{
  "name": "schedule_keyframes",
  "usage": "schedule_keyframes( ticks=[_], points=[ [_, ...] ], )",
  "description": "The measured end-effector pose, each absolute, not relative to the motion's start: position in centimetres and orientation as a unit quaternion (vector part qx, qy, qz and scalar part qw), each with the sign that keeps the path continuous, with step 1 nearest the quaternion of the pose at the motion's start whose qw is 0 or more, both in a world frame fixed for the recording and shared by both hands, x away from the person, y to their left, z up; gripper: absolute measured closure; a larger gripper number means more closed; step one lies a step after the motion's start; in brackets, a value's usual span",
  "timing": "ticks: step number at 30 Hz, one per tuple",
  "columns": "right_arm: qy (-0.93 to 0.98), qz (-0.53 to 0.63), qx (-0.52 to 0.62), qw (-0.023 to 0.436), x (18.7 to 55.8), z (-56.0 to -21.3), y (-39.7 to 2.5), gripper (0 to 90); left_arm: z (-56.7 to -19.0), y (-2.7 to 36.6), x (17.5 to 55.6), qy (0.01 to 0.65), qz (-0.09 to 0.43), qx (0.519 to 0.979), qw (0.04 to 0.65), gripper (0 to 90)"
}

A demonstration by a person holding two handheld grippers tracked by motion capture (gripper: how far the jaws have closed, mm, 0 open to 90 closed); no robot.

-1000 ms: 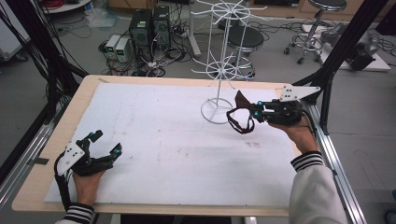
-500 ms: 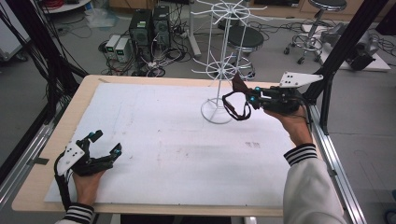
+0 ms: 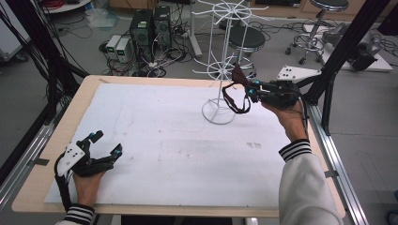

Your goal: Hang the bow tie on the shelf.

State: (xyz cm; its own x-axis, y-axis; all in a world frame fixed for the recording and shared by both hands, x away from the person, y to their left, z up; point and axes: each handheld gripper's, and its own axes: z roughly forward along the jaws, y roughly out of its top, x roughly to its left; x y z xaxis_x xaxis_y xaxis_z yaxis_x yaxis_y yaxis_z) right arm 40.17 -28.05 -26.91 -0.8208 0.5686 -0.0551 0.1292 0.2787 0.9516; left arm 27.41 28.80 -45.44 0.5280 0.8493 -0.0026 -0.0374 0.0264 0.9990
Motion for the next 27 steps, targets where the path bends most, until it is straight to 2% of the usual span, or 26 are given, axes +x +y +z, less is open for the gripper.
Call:
schedule_keyframes(
  ticks=[9,27],
  points=[
    [0.766,0.546,0.262,0.216,41.0,-27.1,-27.3,77.2,-45.5,28.8,27.4,0.337,0.349,0.603,0.633,11.2],
    [0.763,0.532,0.305,0.202,42.6,-28.3,-26.5,76.8,-45.4,28.8,27.4,0.336,0.35,0.603,0.633,11.2]
  ],
)
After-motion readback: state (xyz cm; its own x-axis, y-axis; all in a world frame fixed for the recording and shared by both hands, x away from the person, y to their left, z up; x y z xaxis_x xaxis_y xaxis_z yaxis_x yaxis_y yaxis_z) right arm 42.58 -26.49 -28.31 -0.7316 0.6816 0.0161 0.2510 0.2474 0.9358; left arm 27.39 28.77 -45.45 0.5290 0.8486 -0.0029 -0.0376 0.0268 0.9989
